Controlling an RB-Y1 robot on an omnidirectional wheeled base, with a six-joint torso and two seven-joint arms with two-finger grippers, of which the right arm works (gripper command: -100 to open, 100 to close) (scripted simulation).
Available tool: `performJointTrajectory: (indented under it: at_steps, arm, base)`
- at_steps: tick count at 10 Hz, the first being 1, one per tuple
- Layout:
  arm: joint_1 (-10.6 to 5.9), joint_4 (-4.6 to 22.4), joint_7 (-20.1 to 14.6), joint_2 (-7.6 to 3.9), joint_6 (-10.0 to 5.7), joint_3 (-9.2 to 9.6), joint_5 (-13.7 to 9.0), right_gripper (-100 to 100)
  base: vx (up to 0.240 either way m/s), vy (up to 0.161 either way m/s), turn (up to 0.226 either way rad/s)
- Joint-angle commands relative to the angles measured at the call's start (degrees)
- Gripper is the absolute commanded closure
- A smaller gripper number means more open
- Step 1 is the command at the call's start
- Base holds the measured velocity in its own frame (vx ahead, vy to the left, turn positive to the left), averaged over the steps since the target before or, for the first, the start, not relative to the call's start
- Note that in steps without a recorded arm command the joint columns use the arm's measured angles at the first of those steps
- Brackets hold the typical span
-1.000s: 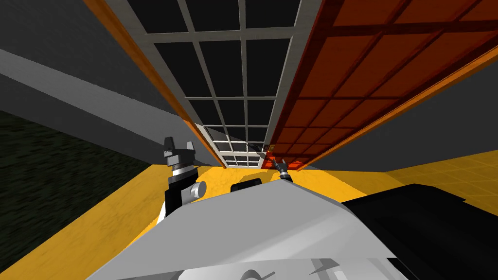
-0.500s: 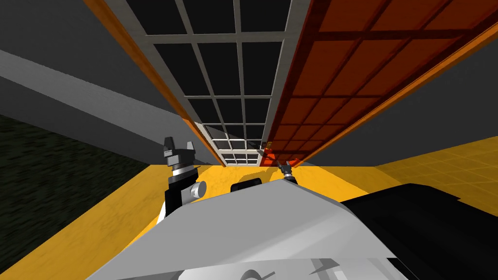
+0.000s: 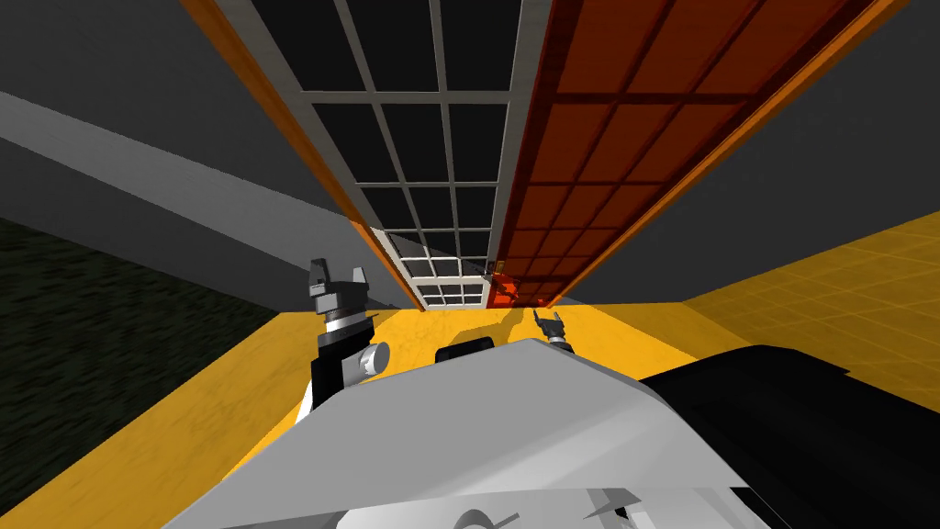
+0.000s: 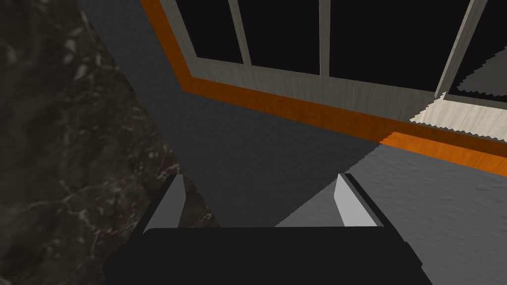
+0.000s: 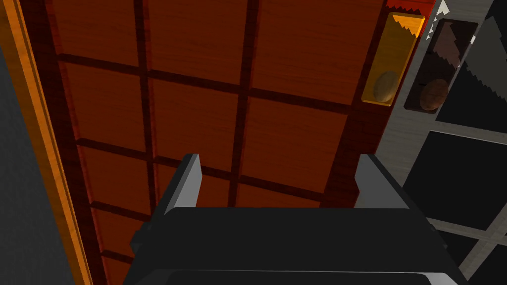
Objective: Pull the door open
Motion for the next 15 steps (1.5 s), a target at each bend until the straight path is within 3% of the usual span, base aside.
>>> performJointTrajectory:
  at_steps: [1,4,7,9,11,15]
  arm:
    - [0.61,1.6,1.7,-0.92,0.63,-0.43,-1.7,-100]
    - [1.57,3.5,4.4,-1.78,2.03,-0.75,-4.7,-100]
    - [1.36,5.2,7.2,-1.64,3.38,-0.48,-7.7,-100]
    - [0.41,6.0,8.9,-1.01,4.10,0.12,-9.4,-100]
    - [-1.62,6.4,10.5,0.23,4.68,1.28,-10.9,-100]
    - [-5.22,6.2,11.9,2.19,4.98,3.24,-12.0,-100]
  base:
    - [-0.173,-0.014,-0.048]
    - [-0.124,-0.010,-0.037]
    - [-0.064,-0.026,0.003]
    - [0.025,-0.047,0.046]
    - [0.135,-0.052,0.097]
    - [0.162,-0.047,0.098]
